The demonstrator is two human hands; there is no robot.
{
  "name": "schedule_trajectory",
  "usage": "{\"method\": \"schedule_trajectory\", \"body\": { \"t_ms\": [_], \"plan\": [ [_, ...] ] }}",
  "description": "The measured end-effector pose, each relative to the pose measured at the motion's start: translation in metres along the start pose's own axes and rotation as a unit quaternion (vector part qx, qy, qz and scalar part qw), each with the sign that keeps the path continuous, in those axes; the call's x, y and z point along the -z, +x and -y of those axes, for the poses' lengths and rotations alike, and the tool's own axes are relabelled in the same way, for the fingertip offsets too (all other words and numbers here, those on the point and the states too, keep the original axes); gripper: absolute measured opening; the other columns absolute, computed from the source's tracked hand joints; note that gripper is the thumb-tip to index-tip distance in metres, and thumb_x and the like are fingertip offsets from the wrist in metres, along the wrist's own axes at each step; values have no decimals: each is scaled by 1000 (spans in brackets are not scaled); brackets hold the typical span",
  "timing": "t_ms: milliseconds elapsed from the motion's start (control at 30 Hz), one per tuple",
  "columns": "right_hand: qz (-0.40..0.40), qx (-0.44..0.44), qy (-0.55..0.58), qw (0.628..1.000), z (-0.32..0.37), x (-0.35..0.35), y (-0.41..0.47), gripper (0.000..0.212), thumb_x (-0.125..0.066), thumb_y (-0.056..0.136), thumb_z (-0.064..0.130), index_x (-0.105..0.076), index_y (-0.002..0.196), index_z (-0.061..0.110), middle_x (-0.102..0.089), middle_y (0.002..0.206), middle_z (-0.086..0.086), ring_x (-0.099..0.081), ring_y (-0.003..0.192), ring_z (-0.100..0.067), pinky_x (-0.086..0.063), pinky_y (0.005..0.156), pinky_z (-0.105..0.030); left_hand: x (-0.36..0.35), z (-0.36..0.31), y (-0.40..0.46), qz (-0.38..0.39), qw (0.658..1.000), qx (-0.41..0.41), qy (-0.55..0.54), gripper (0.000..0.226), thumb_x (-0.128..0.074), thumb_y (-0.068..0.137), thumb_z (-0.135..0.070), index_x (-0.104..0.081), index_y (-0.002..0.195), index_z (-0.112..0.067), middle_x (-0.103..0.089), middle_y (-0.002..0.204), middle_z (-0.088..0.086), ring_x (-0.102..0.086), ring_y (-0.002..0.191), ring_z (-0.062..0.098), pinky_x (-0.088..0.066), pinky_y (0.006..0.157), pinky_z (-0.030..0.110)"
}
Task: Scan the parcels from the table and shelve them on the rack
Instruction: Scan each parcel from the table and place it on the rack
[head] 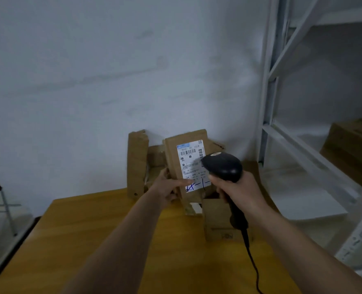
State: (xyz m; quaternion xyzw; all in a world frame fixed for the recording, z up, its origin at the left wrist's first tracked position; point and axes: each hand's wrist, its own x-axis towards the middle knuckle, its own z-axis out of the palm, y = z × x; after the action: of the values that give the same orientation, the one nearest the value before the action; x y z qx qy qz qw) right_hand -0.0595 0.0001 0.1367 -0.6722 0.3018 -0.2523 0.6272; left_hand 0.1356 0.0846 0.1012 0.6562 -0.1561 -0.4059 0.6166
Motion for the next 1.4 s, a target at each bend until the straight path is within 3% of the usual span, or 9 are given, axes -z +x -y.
{"method": "schedule_trajectory", "body": {
  "t_ms": [67,200,467,767,900,1033,1233,1333,1400],
  "plan": [
    [0,0,6,1000,3,-12,-21,7,-72,84,19,-67,83,16,-64,67,-5,-57,54,-9,-47,51,-19,12,-2,-15,-7,1000,-26,-9,92,-86,57,2,-43,137,-14,-65,122,10,-64,110,32,-55,86,54],
    [5,11,5,1000,7,-38,-58,10,-73,83,20,-69,85,11,-66,68,-5,-60,55,-11,-50,52,-19,38,11,-41,-13,998,-53,-30,126,-99,24,-14,-44,137,-18,-65,123,10,-64,111,34,-54,86,59],
    [14,39,-5,999,14,-63,-115,15,-71,84,23,-67,78,11,-63,62,-3,-59,50,-5,-48,51,-16,57,21,-94,-21,997,-67,-38,91,-83,60,7,-41,136,-18,-63,119,6,-61,103,26,-55,70,43],
    [9,55,4,998,19,-64,-139,5,-69,86,20,-67,86,15,-65,70,-4,-62,56,-7,-50,54,-17,56,21,-116,-1,996,-77,-34,95,-80,65,8,-34,144,-19,-61,119,4,-59,93,20,-55,63,37],
    [-7,51,17,999,19,-57,-150,11,-71,84,21,-68,93,15,-67,71,-2,-64,59,-6,-50,54,-15,45,25,-117,32,996,-70,-43,97,-82,58,9,-38,141,-18,-61,122,7,-60,103,25,-55,74,45],
    [-50,44,34,997,12,-39,-166,17,-74,82,21,-69,97,15,-69,71,-3,-67,68,-13,-52,60,-18,14,30,-116,74,997,-35,-17,98,-84,57,7,-37,139,-21,-59,128,6,-53,118,32,-50,90,57],
    [-170,31,93,981,-1,10,-193,15,-74,83,21,-70,93,12,-71,72,-5,-68,69,-15,-52,72,-28,-53,41,-127,142,990,3,26,111,-91,36,-4,-39,132,-25,-64,119,10,-57,112,35,-45,97,59],
    [-233,36,111,965,-3,42,-208,14,-72,84,22,-69,81,9,-69,68,-9,-68,70,-20,-53,67,-25,-90,43,-136,171,984,5,57,123,-96,24,-13,-39,133,-24,-63,119,9,-55,113,34,-41,100,60],
    [-272,36,126,953,-3,64,-219,17,-72,84,23,-66,78,8,-65,63,-8,-66,63,-17,-50,57,-19,-119,43,-142,194,978,0,71,119,-94,33,-11,-36,137,-21,-63,120,9,-54,113,31,-41,102,56]
  ]
}}
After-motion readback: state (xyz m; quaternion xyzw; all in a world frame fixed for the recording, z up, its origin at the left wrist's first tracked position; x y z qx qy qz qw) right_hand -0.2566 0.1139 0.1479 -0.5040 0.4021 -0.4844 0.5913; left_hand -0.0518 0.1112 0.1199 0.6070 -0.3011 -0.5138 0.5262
